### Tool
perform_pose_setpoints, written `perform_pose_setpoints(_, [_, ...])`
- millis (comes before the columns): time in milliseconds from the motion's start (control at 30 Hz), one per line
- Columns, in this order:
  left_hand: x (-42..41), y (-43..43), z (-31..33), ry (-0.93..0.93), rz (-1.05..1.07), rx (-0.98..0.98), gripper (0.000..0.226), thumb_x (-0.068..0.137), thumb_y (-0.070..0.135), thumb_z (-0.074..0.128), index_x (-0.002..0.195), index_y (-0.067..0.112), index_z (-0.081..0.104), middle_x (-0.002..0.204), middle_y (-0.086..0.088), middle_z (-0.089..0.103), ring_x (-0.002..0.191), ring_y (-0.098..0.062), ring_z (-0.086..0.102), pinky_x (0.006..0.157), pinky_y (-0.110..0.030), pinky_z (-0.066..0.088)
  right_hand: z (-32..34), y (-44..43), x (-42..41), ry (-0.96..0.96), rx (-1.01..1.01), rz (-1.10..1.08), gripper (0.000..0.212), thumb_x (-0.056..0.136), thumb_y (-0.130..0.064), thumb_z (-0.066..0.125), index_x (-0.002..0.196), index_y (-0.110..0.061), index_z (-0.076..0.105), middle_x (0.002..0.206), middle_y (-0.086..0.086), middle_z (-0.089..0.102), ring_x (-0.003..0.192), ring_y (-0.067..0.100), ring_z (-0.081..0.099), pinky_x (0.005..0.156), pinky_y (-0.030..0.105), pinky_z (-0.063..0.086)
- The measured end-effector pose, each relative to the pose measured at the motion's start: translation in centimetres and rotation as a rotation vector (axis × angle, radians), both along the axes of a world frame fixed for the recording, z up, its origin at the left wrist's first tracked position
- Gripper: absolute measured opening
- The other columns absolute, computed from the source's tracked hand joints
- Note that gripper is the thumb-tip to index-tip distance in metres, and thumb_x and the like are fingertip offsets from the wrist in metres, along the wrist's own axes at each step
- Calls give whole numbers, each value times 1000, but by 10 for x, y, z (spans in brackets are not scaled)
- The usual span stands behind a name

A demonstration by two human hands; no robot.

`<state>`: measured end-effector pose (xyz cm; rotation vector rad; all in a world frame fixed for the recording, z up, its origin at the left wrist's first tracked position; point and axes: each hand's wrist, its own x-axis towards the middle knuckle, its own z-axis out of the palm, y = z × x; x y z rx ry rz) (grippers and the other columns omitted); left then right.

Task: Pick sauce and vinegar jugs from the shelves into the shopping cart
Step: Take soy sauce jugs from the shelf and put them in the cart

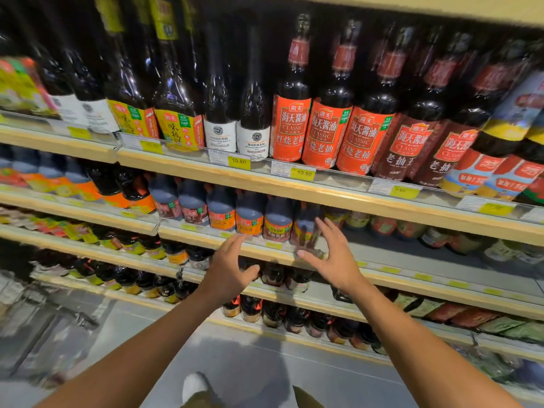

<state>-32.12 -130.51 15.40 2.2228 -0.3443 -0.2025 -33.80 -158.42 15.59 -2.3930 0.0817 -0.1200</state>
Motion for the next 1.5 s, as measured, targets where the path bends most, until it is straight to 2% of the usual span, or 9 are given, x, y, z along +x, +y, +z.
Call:
perform_pose_setpoints(133, [-14,42,7,-468,33,559,90,80,63,64,156,23,35,163,-11,30,150,-36,27,116,-60,31,12,34,-5,-132,-337,89,96,85,-77,55,161,-39,9,170,-7,4,156,21,9,124,53,14])
perform_pose_setpoints(300, [-38,103,25,-582,150,738,97,76,69,63,158,28,31,167,-9,22,153,-36,21,116,-68,22,33,102,-6,-300,-548,142,95,87,-65,63,162,-32,14,170,2,9,155,27,16,124,59,14])
perform_pose_setpoints(567, [-92,257,34,-475,358,757,98,75,66,72,157,27,34,166,-9,23,154,-35,19,116,-68,23,56,262,-8,-380,-579,304,97,86,-67,62,162,-32,12,169,3,14,154,28,20,123,59,16])
perform_pose_setpoints(667, [-124,327,34,-432,447,794,98,75,64,74,156,24,35,165,-11,27,152,-37,23,114,-69,27,58,339,-17,-401,-543,375,100,81,-61,72,161,-30,22,166,5,23,151,30,26,122,61,19])
perform_pose_setpoints(933, [-205,502,27,-272,678,837,98,76,70,66,158,31,29,168,-6,20,154,-34,18,118,-67,19,50,538,-42,-428,-536,566,98,82,-59,73,160,-27,24,167,7,21,152,31,25,119,61,21])
perform_pose_setpoints(1067, [-234,569,23,-203,768,837,100,73,71,71,155,28,34,165,-7,27,152,-35,24,115,-68,24,47,622,-50,-418,-511,637,98,83,-60,72,161,-29,21,168,4,19,153,27,23,121,62,21])
perform_pose_setpoints(1167, [-243,608,24,-170,823,814,100,73,68,74,155,27,36,162,-9,33,150,-36,29,113,-69,29,43,674,-45,-416,-513,692,96,84,-62,69,160,-29,22,167,6,23,152,27,25,121,62,20])
perform_pose_setpoints(1367, [-230,680,15,-139,901,739,96,78,65,72,156,28,33,165,-5,26,152,-34,24,117,-64,27,32,767,-17,-442,-494,775,95,81,-58,74,158,-23,31,162,8,31,148,31,33,117,60,29])
perform_pose_setpoints(1500, [-203,736,5,-96,939,717,91,84,64,64,159,33,23,169,1,14,156,-27,10,123,-58,17,16,834,17,-400,-437,845,93,83,-62,69,158,-26,28,163,6,28,149,29,31,117,58,32])
